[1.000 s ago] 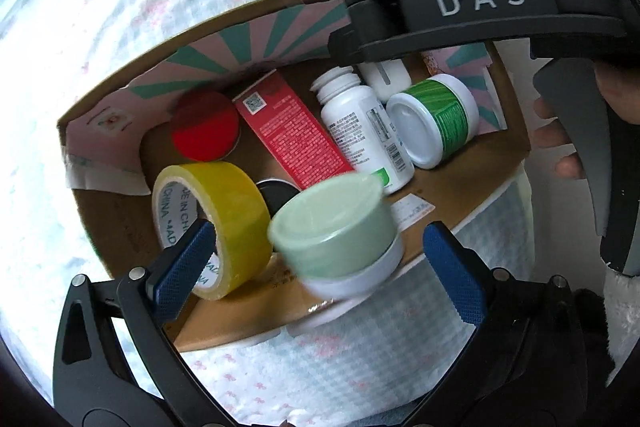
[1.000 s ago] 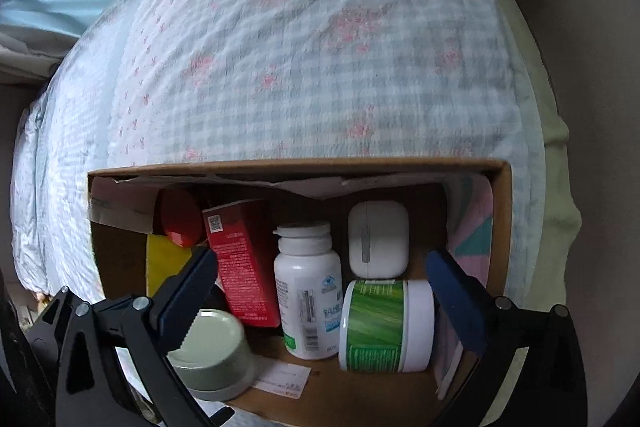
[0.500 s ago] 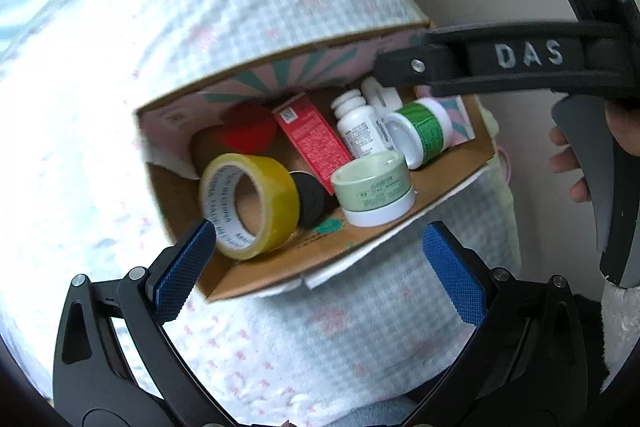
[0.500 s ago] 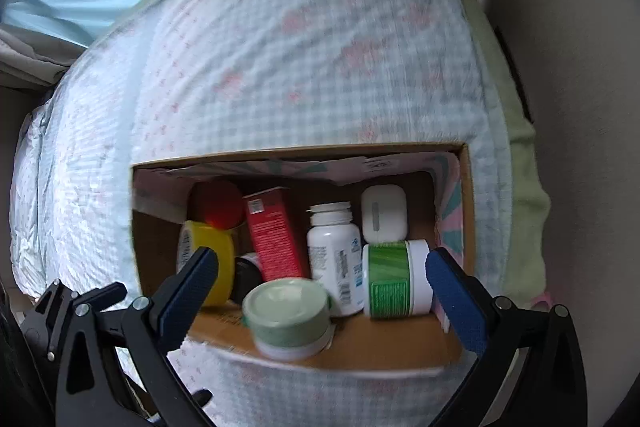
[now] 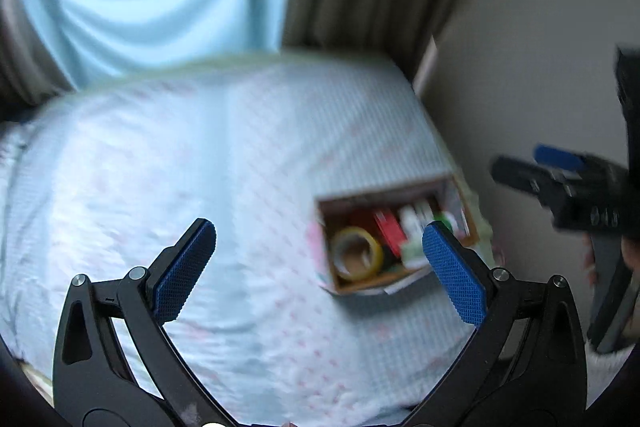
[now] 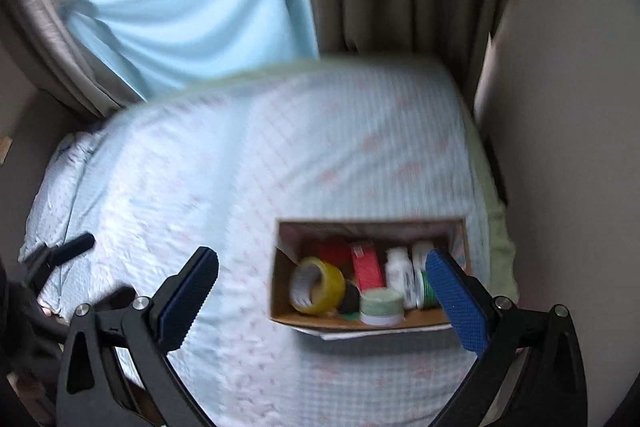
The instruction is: Organize rigid objects
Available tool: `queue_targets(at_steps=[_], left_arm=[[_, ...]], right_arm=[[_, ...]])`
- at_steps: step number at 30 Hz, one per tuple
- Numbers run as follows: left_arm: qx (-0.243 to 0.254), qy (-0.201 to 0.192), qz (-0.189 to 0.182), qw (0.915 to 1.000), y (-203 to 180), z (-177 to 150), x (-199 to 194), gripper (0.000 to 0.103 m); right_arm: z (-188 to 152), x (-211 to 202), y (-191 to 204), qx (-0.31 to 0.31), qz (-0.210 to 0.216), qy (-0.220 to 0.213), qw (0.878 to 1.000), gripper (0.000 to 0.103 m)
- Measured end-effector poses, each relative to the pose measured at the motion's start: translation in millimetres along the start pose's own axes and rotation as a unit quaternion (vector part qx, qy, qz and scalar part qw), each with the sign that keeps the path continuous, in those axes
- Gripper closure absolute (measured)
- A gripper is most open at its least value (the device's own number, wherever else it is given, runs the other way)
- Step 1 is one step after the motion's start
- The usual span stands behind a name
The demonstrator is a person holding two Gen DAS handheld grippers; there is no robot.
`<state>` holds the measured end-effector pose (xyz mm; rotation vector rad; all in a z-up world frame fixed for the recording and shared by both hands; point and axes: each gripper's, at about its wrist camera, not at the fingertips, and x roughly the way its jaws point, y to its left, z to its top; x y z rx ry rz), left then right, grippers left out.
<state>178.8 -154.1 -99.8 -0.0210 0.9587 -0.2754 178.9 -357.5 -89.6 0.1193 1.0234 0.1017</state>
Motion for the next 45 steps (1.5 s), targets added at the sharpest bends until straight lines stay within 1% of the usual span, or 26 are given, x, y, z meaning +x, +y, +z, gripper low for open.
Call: queue_targets(at_steps=[3, 5, 7, 10, 12, 13, 16, 21, 26, 40, 45], left_arm=[[0.001, -0.077, 0.032, 0.9965, 23.1, 4.7, -67.3, 0.000], [0.003, -0.120, 0.052, 0.9914, 34.5, 0.1, -107.5, 0.000], [0.004, -0.161, 0.066, 0.9847, 43.7, -10.2, -142.3, 0.000], [0.005, -0.193, 0.080, 0.9779, 51.3, -26.3, -171.7, 0.000], [0.005, -0.208, 0.085, 0.9744, 54.0, -39.5, -186.8, 0.000], [0.003, -0.214, 0.084, 0.9733, 55.6, -45.4, -191.6, 0.000], [0.002, -0.231, 0.083, 0.9695, 56.0, -63.1, -201.1, 0.000], [0.007, -0.241, 0.087, 0.9666, 49.9, -80.7, -201.6, 0.000], [0.009, -0.246, 0.082, 0.9658, 44.8, -85.7, -203.9, 0.000], [0.014, -0.252, 0.082, 0.9641, 35.8, -83.3, -204.7, 0.000], [0.010, -0.249, 0.081, 0.9650, 33.8, -83.4, -204.0, 0.000]], right_arm=[[-0.9, -59.1, 43.1, -0.019, -0.003, -0.075, 0.997, 0.000], [-7.3, -91.0, 65.6, -0.023, -0.007, -0.116, 0.993, 0.000], [-16.2, -111.4, 81.2, -0.027, -0.008, -0.144, 0.989, 0.000], [-36.9, -136.6, 100.2, -0.030, -0.011, -0.177, 0.984, 0.000], [-50.8, -146.8, 107.8, -0.026, -0.023, -0.194, 0.980, 0.000], [-59.4, -151.2, 111.6, -0.029, -0.036, -0.202, 0.978, 0.000], [-78.1, -156.9, 116.8, -0.031, -0.055, -0.219, 0.974, 0.000], [-92.8, -160.5, 115.6, -0.028, -0.063, -0.226, 0.972, 0.000], [-93.4, -166.6, 114.5, -0.025, -0.071, -0.235, 0.969, 0.000], [-92.5, -167.3, 112.8, -0.020, -0.069, -0.239, 0.968, 0.000], [-91.7, -167.3, 113.4, -0.020, -0.067, -0.238, 0.969, 0.000]])
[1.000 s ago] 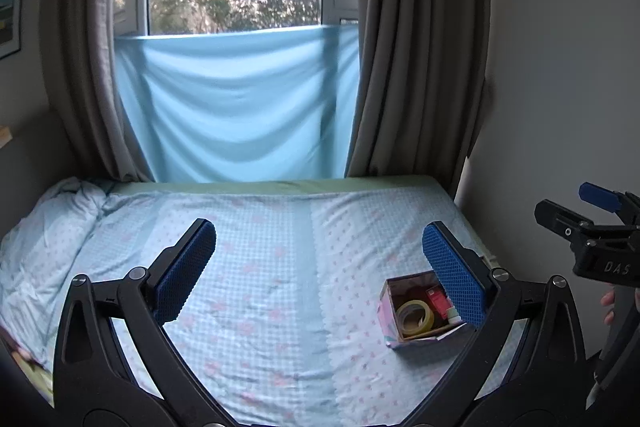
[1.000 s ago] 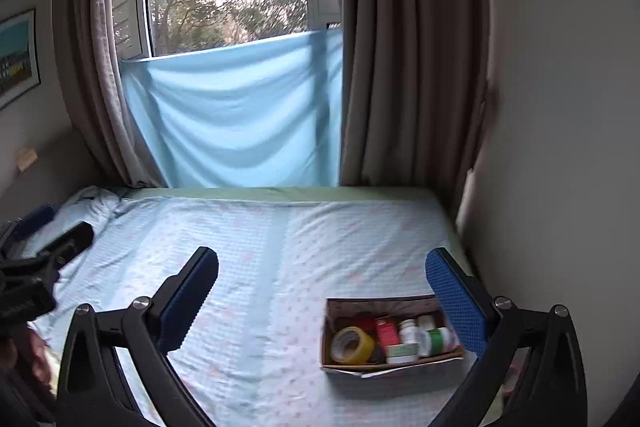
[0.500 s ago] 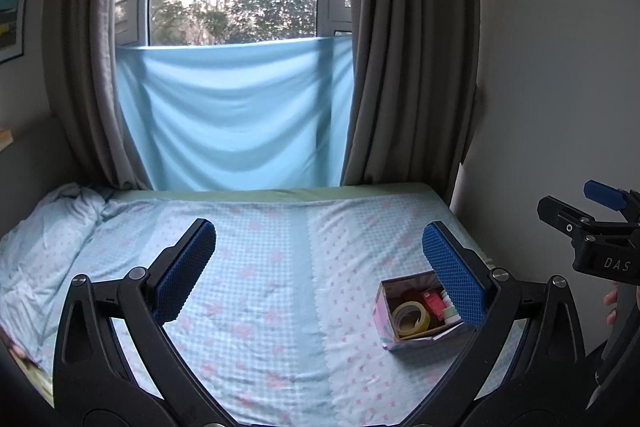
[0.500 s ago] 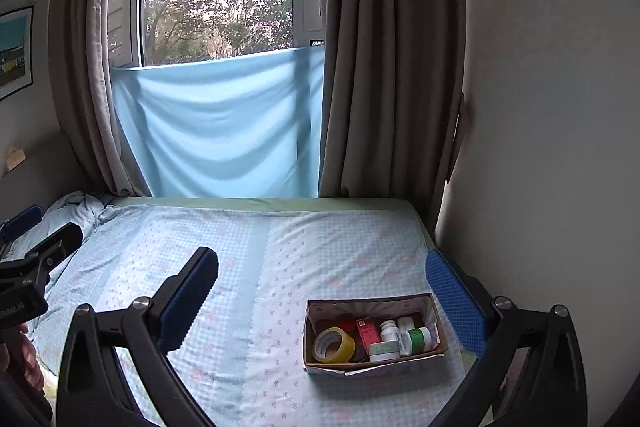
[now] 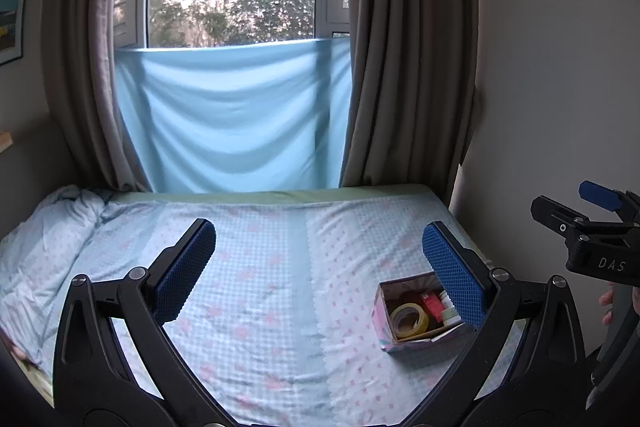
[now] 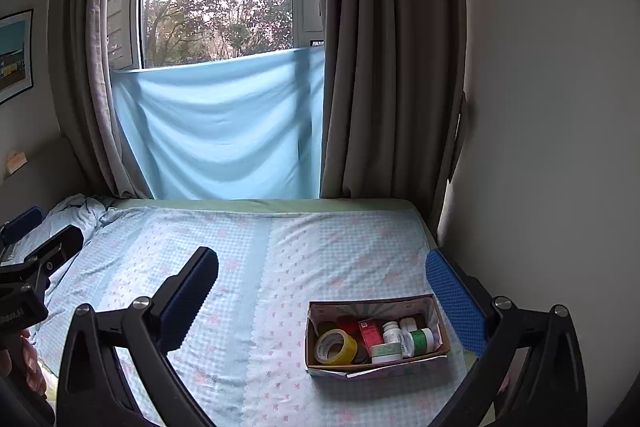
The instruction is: Organize rigid objects
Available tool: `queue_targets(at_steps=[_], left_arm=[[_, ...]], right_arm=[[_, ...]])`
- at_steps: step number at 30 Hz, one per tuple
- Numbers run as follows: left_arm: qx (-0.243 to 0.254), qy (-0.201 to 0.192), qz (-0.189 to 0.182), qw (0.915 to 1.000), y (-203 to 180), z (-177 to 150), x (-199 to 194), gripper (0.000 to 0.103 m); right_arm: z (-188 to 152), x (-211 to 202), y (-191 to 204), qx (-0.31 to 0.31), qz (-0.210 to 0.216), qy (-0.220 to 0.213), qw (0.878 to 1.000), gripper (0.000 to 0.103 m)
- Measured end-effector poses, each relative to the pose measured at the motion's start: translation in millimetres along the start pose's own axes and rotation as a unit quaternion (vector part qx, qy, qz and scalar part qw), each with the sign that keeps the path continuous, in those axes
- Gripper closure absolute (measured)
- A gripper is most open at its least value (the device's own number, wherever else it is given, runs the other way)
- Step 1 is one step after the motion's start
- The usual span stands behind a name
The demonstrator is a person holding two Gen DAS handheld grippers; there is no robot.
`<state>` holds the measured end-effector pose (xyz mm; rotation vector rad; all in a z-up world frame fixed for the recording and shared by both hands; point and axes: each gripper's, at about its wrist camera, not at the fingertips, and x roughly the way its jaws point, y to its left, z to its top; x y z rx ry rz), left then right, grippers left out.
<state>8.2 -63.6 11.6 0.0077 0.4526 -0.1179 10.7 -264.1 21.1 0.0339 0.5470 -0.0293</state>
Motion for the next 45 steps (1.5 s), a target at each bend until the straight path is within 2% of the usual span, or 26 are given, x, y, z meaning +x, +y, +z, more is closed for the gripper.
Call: queue_targets(at_steps=[36, 45], left_arm=[[-0.003, -0.017, 0.006, 0.9998, 1.2, 0.7, -4.5, 0.000], [0.005, -0.026, 0.038, 0.9989, 1.7, 0.8, -2.3, 0.000]], right_arm=[[-1.2, -0.6, -6.9, -0.003, 0.012, -0.002, 1.000, 0.000], [2.7, 4.7, -8.6, -0.005, 0.013, 0.000, 1.000, 0.000]])
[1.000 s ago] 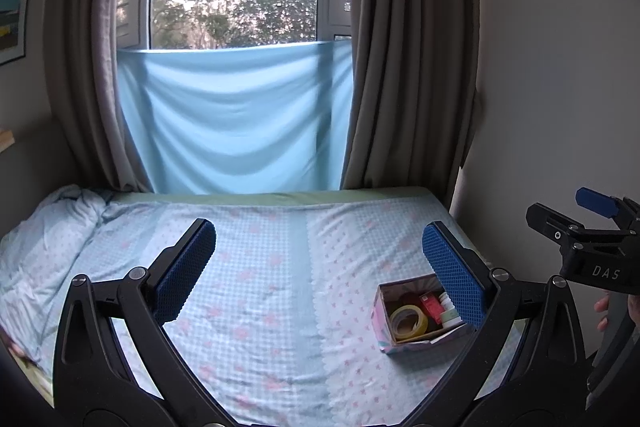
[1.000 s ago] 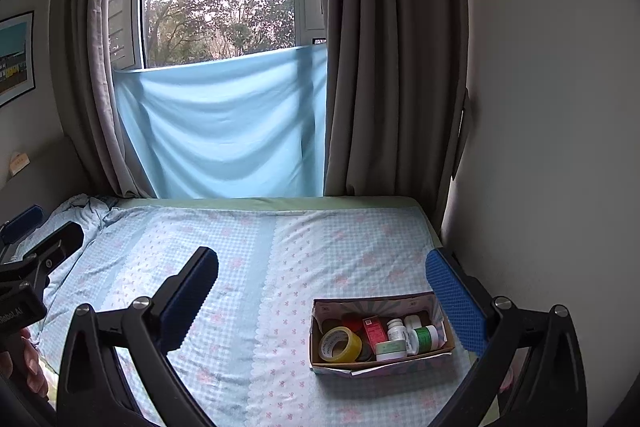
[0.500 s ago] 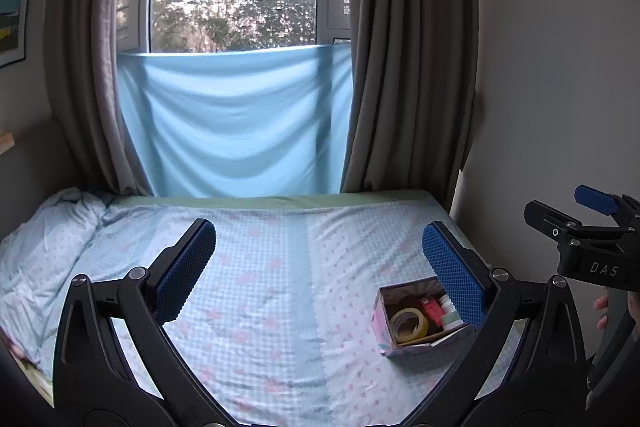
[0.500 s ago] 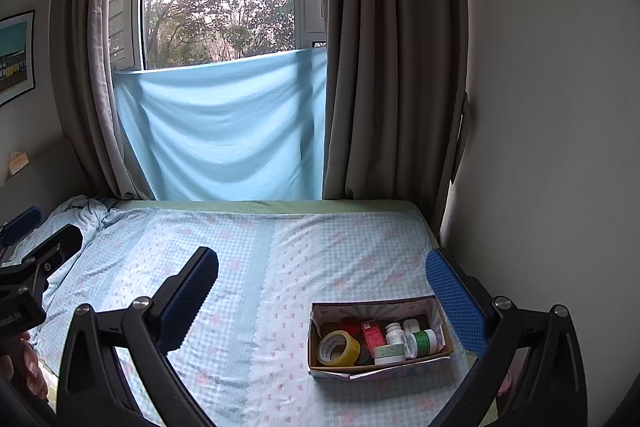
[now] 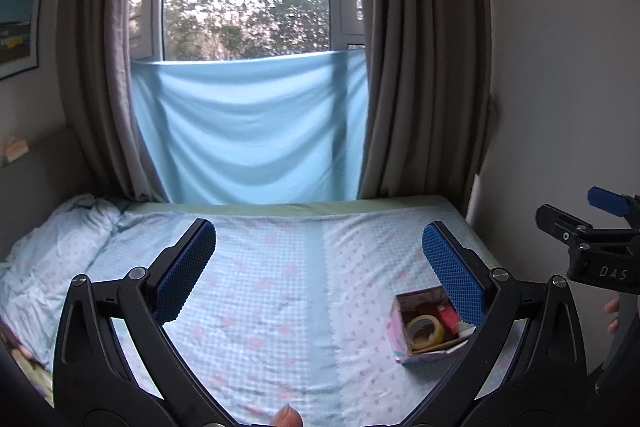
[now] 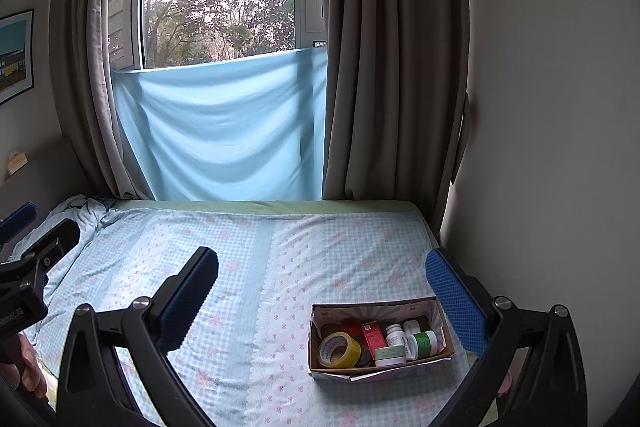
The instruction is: Organize rigid objects
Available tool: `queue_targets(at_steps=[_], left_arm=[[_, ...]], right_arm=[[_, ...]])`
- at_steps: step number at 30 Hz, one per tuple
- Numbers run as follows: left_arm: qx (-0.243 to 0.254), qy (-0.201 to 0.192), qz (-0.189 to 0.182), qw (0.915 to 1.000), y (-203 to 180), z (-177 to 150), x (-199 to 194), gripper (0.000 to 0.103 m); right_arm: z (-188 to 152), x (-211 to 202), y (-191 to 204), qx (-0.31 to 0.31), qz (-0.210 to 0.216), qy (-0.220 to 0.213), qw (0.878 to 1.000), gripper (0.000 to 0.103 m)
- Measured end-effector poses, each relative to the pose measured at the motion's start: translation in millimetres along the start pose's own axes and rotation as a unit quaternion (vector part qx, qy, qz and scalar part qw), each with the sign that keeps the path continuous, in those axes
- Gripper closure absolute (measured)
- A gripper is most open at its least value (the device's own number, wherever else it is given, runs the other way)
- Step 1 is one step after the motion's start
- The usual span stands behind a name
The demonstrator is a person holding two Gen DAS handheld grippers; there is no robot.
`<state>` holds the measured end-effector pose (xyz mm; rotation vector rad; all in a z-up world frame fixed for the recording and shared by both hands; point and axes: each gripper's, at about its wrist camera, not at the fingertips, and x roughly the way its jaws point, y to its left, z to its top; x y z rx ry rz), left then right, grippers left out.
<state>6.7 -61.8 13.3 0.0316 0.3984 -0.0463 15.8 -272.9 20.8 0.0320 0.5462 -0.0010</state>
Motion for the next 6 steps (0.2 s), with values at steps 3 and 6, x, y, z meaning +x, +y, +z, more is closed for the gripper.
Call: queue_targets(at_steps=[3, 6], left_arm=[[-0.002, 0.001, -0.008, 1.0000, 1.5, -0.1, 2.6, 0.000], [-0.008, -0.003, -0.015, 0.9998, 4.3, -0.1, 4.9, 0.000]], right_arm=[[0.3, 1.1, -0.1, 0.000, 0.000, 0.000, 1.000, 0.000], [0.0, 1.1, -0.3, -0.001, 0.000, 0.000, 1.000, 0.000]])
